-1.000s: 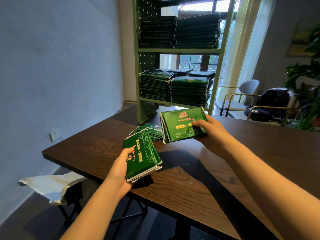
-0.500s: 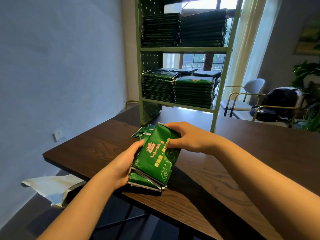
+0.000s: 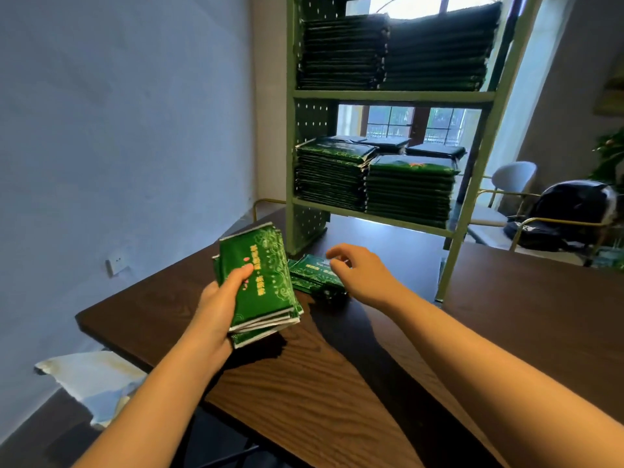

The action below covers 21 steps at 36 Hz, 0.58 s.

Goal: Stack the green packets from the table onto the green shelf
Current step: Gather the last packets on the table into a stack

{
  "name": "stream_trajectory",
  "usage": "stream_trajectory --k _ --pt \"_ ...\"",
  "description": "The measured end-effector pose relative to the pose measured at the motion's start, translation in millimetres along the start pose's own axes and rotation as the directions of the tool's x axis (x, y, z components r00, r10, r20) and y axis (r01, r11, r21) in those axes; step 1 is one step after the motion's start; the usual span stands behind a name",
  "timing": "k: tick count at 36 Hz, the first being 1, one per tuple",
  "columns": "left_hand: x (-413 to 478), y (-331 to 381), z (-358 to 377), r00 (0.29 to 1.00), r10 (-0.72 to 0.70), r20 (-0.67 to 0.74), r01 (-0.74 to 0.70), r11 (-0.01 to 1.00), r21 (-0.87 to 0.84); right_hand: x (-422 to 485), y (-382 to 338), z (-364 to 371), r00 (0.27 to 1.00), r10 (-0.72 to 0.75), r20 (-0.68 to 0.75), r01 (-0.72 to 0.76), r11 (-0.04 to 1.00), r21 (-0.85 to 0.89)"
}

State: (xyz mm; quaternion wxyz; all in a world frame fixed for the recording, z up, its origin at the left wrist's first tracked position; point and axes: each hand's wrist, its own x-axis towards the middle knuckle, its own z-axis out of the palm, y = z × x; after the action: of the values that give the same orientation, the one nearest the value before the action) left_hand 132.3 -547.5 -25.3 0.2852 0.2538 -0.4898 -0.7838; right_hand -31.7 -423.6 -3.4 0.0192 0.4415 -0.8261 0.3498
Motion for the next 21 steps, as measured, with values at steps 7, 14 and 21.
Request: stream_trajectory --k 7,14,21 --pt "25 3 1 0.992 0.043 -0.118 -0.055 0.993 -0.103 37 37 20 0.971 0.221 0.087 -0.185 0.934 -0.307" --pt "48 -3 3 0.994 -0.042 -0.097 0.023 0.983 -0.182 49 42 26 0.927 0.334 0.17 -0.256 0.896 -0.363" --pt "58 -9 -4 0.994 -0.062 -0.089 0.026 0.931 -0.363 52 31 8 0.949 0.301 0.094 -0.277 0.938 -0.206"
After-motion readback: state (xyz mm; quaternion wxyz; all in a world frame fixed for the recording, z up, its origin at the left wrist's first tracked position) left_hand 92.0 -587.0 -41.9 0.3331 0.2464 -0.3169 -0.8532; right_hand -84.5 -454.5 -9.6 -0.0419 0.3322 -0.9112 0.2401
